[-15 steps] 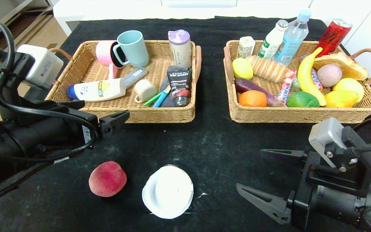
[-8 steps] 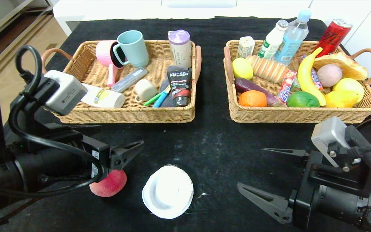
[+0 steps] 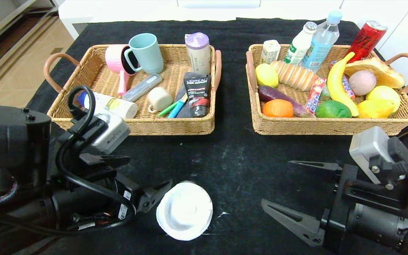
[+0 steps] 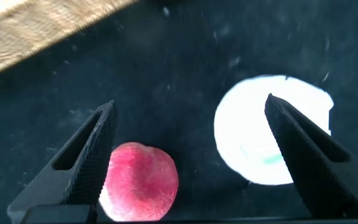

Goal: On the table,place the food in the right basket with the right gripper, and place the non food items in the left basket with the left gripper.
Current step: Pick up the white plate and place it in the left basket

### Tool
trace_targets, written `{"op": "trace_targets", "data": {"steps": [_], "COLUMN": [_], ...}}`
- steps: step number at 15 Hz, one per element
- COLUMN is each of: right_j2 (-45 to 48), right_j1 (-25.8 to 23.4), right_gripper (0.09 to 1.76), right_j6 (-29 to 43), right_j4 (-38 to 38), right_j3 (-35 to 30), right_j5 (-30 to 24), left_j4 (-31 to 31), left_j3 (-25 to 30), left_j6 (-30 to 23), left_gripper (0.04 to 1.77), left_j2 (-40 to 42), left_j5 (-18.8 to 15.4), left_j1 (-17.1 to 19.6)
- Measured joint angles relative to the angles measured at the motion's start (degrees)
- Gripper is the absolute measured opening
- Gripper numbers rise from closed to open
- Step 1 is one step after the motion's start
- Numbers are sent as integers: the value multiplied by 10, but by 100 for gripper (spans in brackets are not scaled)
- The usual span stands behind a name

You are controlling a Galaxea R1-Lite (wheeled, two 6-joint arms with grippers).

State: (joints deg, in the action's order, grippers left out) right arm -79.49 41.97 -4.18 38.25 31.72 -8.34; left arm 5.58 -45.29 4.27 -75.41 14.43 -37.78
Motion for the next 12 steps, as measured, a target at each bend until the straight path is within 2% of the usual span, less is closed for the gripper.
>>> {"op": "trace_targets", "data": {"steps": [5,7,10,12], "right_j2": [23,38,52,58], "right_j1": [0,-2,-2,-2], "right_gripper": [171,171,171,171], "right_j6": [-2,-2,-2,-2], "right_j4": [1,-1,-1,-1], "right_j3": [1,3,3,3], "right_j5": [0,-1,-1,-1], "left_j4": [-17,-68,-137,-187], "left_j3": [-16,-40,-81,-111], "left_j6": [26,41,53,59], "left_gripper": [171,171,171,172], "left_j2": [-9,-17,-33,-41], "left_j5": [-9,-11,-47,-50], "left_j1": [-4,-4,-4,-6]}}
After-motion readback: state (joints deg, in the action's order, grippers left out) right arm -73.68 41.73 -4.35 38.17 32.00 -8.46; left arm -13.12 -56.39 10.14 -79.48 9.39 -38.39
